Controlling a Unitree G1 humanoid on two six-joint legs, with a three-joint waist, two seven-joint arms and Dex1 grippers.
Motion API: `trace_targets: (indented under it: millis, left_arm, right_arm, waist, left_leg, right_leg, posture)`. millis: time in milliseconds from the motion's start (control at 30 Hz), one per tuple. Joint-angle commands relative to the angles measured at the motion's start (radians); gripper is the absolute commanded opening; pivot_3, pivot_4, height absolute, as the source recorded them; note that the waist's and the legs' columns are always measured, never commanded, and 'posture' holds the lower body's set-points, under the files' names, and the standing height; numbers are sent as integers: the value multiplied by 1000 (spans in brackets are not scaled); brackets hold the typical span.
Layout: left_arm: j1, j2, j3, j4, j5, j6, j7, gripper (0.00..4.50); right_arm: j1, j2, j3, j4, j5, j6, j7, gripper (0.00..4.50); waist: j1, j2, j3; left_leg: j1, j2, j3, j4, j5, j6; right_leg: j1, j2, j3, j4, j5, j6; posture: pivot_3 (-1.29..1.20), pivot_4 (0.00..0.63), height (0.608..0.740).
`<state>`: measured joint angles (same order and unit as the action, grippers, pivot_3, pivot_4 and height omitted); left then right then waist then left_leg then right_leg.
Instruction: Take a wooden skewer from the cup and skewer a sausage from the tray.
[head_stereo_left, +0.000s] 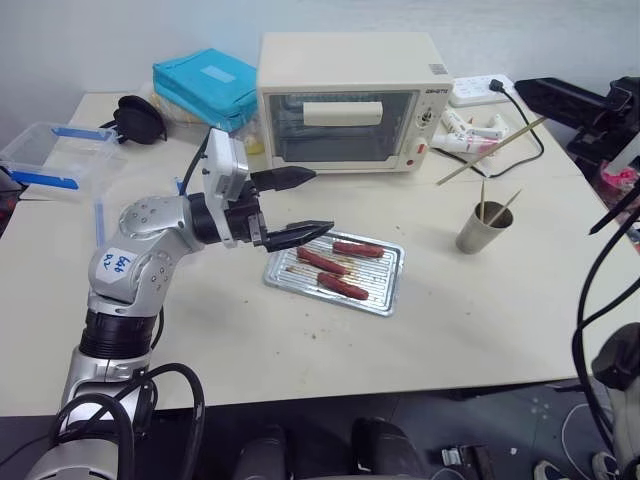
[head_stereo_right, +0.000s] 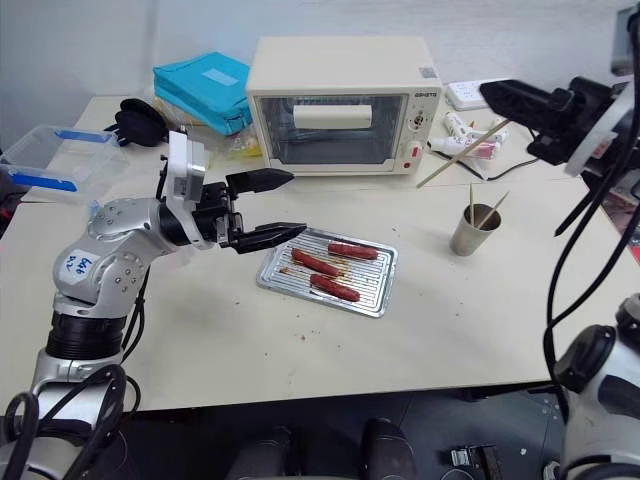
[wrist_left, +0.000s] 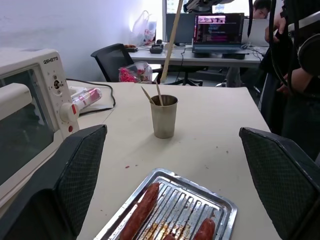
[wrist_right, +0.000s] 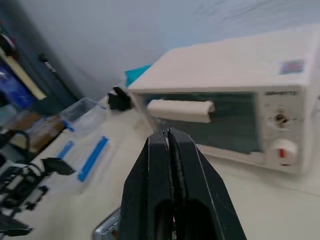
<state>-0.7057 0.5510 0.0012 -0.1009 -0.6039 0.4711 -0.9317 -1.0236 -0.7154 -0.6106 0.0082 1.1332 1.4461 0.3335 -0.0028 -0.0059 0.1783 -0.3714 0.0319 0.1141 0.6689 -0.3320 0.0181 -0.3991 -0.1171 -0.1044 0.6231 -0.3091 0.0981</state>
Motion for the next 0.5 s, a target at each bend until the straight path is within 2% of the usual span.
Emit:
trace_targets:
  millis: [33,100,233,300,367,500]
  left_arm:
    - [-25,0,25,-44,-7,-4,5,4500]
    - [-14,5,25,-65,-9,4,6,4500]
    - [16,13,39,-121,-11,22,36,4500]
    - [24,15,46,-138,-11,32,49,4500]
    - [41,23,58,-167,-17,49,64,4500]
    - [72,36,80,-213,-32,85,97,4500]
  right_arm:
    - [-56,160,-107,81,207,23,-259,8]
    - [-34,246,-107,80,308,-11,-385,8]
    - [85,408,-36,57,617,-183,-673,8]
    - [138,421,23,20,704,-242,-737,8]
    - [199,466,82,-14,782,-325,-805,8]
    - [274,539,153,-78,839,-426,-860,8]
  waist:
    - [-1,0,0]
    - [-1,0,0]
    - [0,0,0]
    - [0,1,0]
    - [-2,1,0]
    - [-8,1,0]
  left_leg:
    - [0,0,0,0,0,0]
    - [0,0,0,0,0,0]
    - [-5,0,-1,1,0,0]
    - [-8,-1,-1,2,0,0]
    - [-20,-1,-3,11,1,1]
    - [-19,0,-4,13,1,1]
  right_leg:
    - [0,0,0,0,0,0]
    - [0,0,0,1,0,0]
    - [-6,0,0,3,0,0]
    - [-8,0,0,3,0,0]
    - [-16,-1,-1,6,0,1]
    - [-16,0,0,7,1,1]
  posture:
    - [0,150,740]
    - [0,150,740]
    - [0,150,740]
    - [0,150,740]
    - [0,150,740]
    - [0,150,740]
